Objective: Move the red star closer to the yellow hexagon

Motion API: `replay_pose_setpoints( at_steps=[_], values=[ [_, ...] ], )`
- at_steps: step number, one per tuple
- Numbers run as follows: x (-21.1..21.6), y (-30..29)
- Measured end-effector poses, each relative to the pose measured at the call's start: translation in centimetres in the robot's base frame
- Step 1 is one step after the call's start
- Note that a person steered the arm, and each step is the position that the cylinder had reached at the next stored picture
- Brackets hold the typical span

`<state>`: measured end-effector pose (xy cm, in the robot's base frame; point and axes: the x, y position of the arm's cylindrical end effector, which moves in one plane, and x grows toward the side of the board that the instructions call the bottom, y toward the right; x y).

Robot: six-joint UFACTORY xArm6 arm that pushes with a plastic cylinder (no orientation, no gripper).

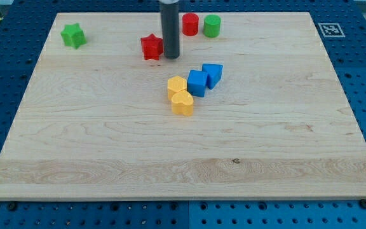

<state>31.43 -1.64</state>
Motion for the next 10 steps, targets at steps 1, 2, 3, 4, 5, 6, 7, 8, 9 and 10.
replay_pose_setpoints(
  at_steps=[1, 2, 3, 4, 5, 6, 7, 8, 9, 10],
  values=[
    [-4.4, 1.0],
    [-7.1, 0.5],
    [-7.4, -2.1],
    [-7.2, -5.0],
    [-6.4, -5.8],
    [-4.1, -5.8],
    [-3.9, -5.8],
    [0.1, -5.8],
    [1.5, -5.8],
    [2.4, -5.8]
  ],
)
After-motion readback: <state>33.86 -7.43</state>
